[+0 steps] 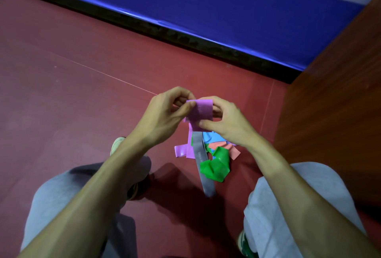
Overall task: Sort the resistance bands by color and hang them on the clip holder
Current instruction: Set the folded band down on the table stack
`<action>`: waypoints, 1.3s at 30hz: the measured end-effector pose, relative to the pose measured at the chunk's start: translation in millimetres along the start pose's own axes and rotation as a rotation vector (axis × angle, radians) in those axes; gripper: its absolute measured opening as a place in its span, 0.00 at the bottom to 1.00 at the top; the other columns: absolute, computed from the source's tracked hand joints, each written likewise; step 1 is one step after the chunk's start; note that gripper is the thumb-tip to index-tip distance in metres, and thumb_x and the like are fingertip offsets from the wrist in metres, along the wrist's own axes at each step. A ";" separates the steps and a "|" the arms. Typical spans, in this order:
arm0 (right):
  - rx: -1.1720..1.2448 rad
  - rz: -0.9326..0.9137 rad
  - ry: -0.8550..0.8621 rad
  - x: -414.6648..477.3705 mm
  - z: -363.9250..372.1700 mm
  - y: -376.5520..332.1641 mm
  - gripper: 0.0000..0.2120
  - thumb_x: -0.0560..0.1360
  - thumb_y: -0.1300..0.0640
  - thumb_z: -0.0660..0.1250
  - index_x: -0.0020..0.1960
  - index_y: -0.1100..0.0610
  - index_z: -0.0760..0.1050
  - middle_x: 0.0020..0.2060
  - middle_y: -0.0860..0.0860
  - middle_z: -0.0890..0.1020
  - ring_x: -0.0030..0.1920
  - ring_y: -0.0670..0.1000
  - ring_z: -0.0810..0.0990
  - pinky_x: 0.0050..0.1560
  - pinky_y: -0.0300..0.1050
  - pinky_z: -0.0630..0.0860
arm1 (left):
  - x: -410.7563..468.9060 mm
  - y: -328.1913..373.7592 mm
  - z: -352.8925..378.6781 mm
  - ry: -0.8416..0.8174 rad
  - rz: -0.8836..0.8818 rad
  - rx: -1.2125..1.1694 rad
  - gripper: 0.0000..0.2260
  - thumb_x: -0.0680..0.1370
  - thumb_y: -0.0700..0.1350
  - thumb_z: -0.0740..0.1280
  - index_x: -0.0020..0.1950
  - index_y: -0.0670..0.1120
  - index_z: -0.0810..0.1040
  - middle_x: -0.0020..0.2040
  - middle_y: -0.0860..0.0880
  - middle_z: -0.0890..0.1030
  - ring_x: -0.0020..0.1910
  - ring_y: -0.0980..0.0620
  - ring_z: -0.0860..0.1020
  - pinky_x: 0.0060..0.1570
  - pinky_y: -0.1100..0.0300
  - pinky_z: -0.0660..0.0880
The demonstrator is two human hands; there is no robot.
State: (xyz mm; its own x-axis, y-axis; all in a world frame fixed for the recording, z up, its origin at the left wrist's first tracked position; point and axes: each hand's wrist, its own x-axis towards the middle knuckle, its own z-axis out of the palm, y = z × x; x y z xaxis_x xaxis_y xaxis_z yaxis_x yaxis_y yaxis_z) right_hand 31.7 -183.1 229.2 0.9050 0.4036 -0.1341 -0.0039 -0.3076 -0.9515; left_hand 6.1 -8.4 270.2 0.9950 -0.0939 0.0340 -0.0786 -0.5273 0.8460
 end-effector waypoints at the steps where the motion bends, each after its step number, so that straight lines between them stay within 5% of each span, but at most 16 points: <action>1: -0.021 0.009 -0.012 0.6 0.0 0.8 0.19 0.68 0.66 0.74 0.57 0.55 0.78 0.46 0.49 0.85 0.46 0.44 0.82 0.51 0.42 0.79 | 0.1 0.9 -1.1 0.011 0.004 -0.042 0.03 0.78 0.40 0.66 0.46 0.46 0.77 0.38 0.49 0.80 0.36 0.51 0.78 0.39 0.62 0.75; 5: -0.222 0.058 -0.024 2.8 -1.4 8.5 0.06 0.69 0.57 0.74 0.44 0.54 0.79 0.38 0.56 0.83 0.37 0.48 0.75 0.42 0.52 0.75 | 3.2 1.8 -4.4 0.115 -0.019 -0.278 0.06 0.78 0.38 0.66 0.45 0.49 0.76 0.38 0.50 0.78 0.37 0.52 0.77 0.43 0.56 0.78; 8: -0.234 0.072 0.023 4.7 1.6 11.9 0.12 0.67 0.51 0.72 0.42 0.60 0.78 0.36 0.61 0.81 0.35 0.48 0.71 0.39 0.52 0.73 | 6.7 -0.3 -5.5 0.277 -0.098 -0.444 0.06 0.78 0.37 0.66 0.45 0.47 0.76 0.38 0.50 0.78 0.35 0.57 0.76 0.38 0.61 0.78; 13: -0.181 0.096 0.031 4.6 2.7 9.8 0.14 0.70 0.54 0.72 0.36 0.61 0.70 0.29 0.54 0.71 0.31 0.45 0.67 0.35 0.46 0.66 | 13.0 -5.8 -9.1 0.466 -0.268 -0.617 0.05 0.79 0.37 0.63 0.45 0.45 0.75 0.38 0.49 0.77 0.34 0.57 0.76 0.36 0.63 0.76; 19: -0.057 0.132 -0.029 2.9 6.5 1.6 0.16 0.79 0.66 0.62 0.34 0.60 0.65 0.29 0.50 0.64 0.23 0.37 0.67 0.28 0.25 0.66 | 13.5 -3.2 -10.7 0.462 -0.232 -0.568 0.05 0.80 0.38 0.63 0.46 0.45 0.75 0.36 0.51 0.78 0.32 0.58 0.76 0.36 0.63 0.75; 22: -0.042 0.159 -0.037 4.0 7.1 4.8 0.06 0.77 0.66 0.64 0.44 0.69 0.74 0.35 0.60 0.77 0.31 0.37 0.74 0.35 0.29 0.72 | 11.7 0.1 -9.2 0.394 -0.168 -0.539 0.04 0.80 0.38 0.63 0.48 0.45 0.75 0.37 0.51 0.78 0.32 0.59 0.75 0.37 0.65 0.74; 26: -0.052 0.165 -0.039 4.7 4.2 8.2 0.06 0.74 0.66 0.68 0.51 0.62 0.78 0.47 0.61 0.83 0.44 0.46 0.76 0.50 0.52 0.77 | 7.9 6.6 -10.5 0.211 -0.043 -0.510 0.05 0.79 0.37 0.64 0.49 0.46 0.76 0.40 0.51 0.80 0.38 0.59 0.76 0.42 0.63 0.74; 29: -0.017 0.138 -0.039 4.6 4.2 7.5 0.17 0.71 0.72 0.68 0.58 0.61 0.77 0.50 0.54 0.83 0.48 0.45 0.77 0.56 0.45 0.75 | 5.7 11.0 -10.9 0.123 0.022 -0.471 0.07 0.78 0.36 0.65 0.48 0.48 0.76 0.43 0.52 0.80 0.41 0.61 0.77 0.44 0.67 0.74; 31: -0.025 0.129 -0.032 6.3 3.4 9.8 0.22 0.69 0.73 0.69 0.60 0.60 0.76 0.53 0.54 0.83 0.51 0.47 0.79 0.60 0.48 0.75 | 5.0 12.2 -11.7 0.133 0.031 -0.473 0.08 0.78 0.35 0.65 0.48 0.49 0.77 0.43 0.52 0.80 0.41 0.62 0.77 0.44 0.68 0.73; 36: -0.081 0.176 -0.071 8.7 0.5 17.8 0.40 0.66 0.66 0.77 0.73 0.55 0.64 0.65 0.54 0.76 0.65 0.49 0.74 0.67 0.50 0.71 | 6.2 8.7 -15.7 0.185 0.032 -0.450 0.08 0.78 0.36 0.66 0.48 0.49 0.77 0.44 0.52 0.81 0.42 0.61 0.78 0.45 0.67 0.74; 39: -0.078 0.088 -0.095 6.3 4.6 13.4 0.33 0.67 0.57 0.75 0.70 0.53 0.69 0.64 0.49 0.77 0.66 0.47 0.74 0.68 0.49 0.70 | 6.0 6.2 -14.2 0.168 0.039 -0.411 0.08 0.77 0.38 0.67 0.48 0.51 0.78 0.44 0.54 0.81 0.43 0.59 0.78 0.47 0.66 0.74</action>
State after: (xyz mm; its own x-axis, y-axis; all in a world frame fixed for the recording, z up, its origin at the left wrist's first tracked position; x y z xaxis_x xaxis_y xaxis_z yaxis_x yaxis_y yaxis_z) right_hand 35.3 -180.7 214.4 0.8581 0.4510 -0.2456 -0.0451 -0.4102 -0.9109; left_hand 12.4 -0.3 283.1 0.9906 0.0495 0.1273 -0.1191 -0.1436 0.9824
